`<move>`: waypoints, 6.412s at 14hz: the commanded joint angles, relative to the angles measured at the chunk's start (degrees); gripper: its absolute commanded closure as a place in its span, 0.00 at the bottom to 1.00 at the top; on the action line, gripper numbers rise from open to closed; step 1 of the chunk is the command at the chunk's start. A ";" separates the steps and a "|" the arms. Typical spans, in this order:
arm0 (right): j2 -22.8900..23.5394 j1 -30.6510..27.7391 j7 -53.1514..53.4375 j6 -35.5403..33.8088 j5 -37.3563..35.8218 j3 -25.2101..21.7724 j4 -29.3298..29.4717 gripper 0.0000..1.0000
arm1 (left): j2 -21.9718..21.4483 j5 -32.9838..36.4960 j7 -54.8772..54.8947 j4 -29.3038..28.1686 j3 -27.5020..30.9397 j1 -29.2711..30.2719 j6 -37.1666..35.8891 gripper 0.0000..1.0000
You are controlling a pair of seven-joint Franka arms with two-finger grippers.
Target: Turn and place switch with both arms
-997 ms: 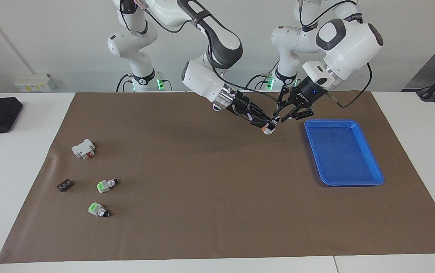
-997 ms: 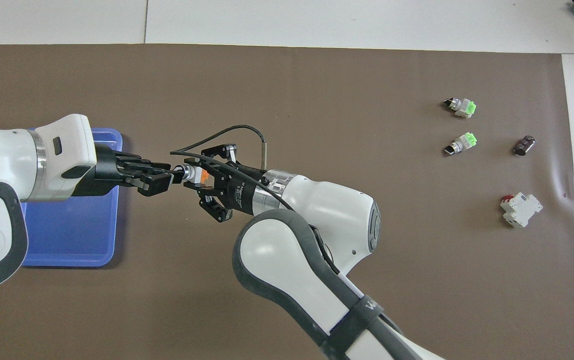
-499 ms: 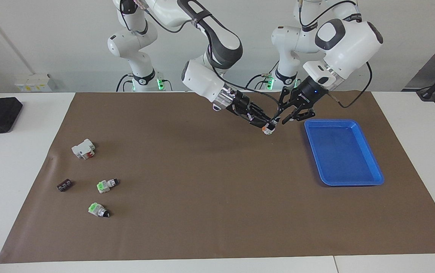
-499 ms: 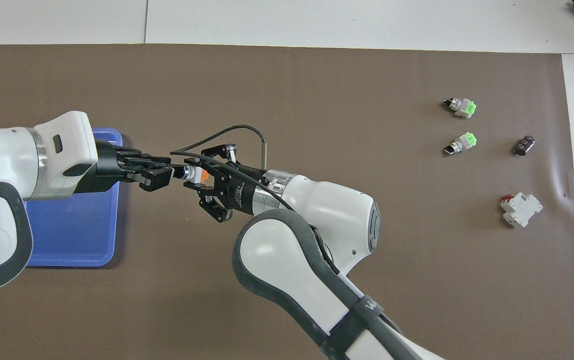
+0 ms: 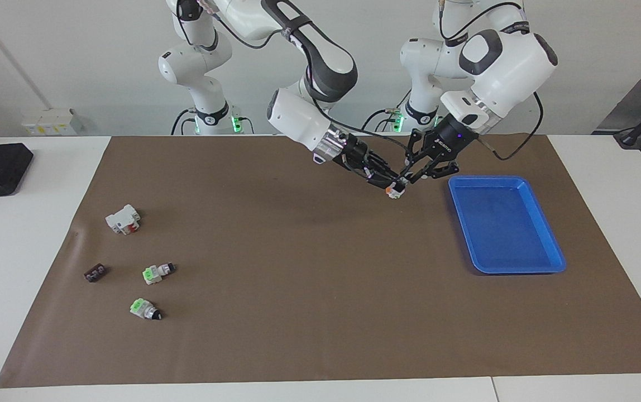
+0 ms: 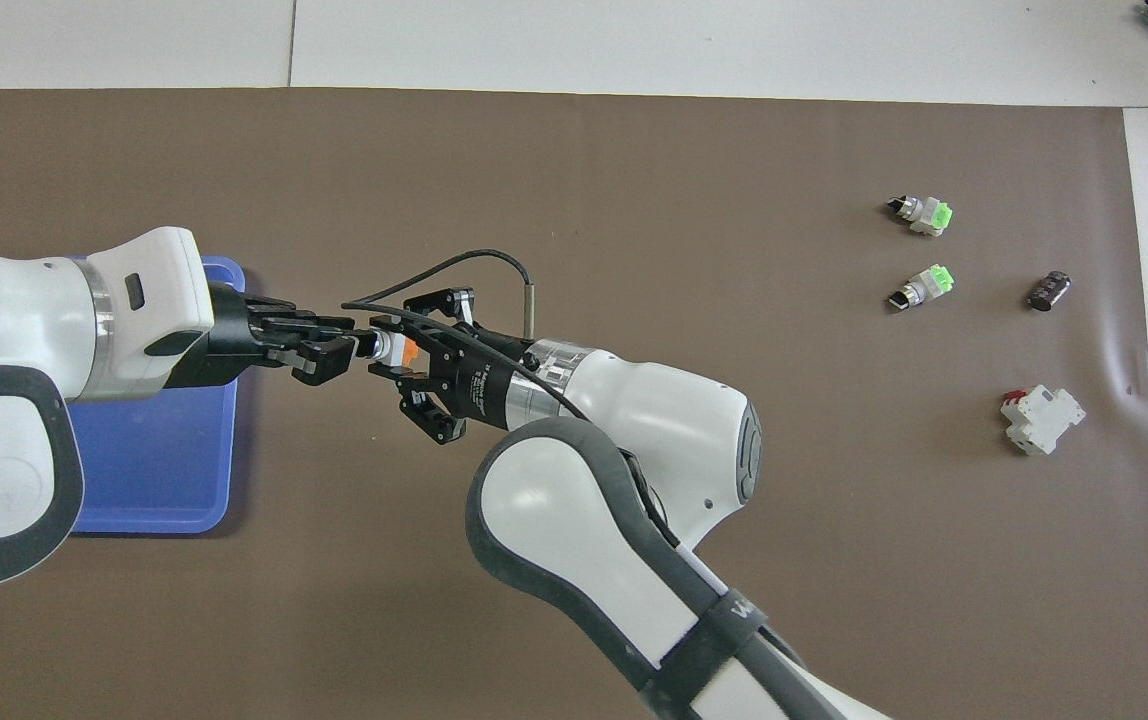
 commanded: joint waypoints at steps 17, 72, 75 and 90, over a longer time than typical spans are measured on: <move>0.23 -0.27 1.27 0.29 -0.86 0.36 0.72 1.00 | -1.11 -0.11 -26.68 -2.72 0.21 -1.01 -0.32 1.00; 0.14 -0.09 1.27 0.64 -0.77 0.27 0.28 0.00 | -1.19 -0.02 -115.58 -1.67 -0.76 -0.75 -1.99 1.00; 0.14 -0.27 1.18 0.55 -0.86 0.27 0.19 0.00 | -0.93 0.77 -115.76 -1.67 -0.67 -0.40 0.19 1.00; -3.02 -7.11 -18.21 0.64 -25.26 -0.52 -6.66 0.00 | 1.34 21.68 -74.30 -5.45 -0.67 22.79 1.08 1.00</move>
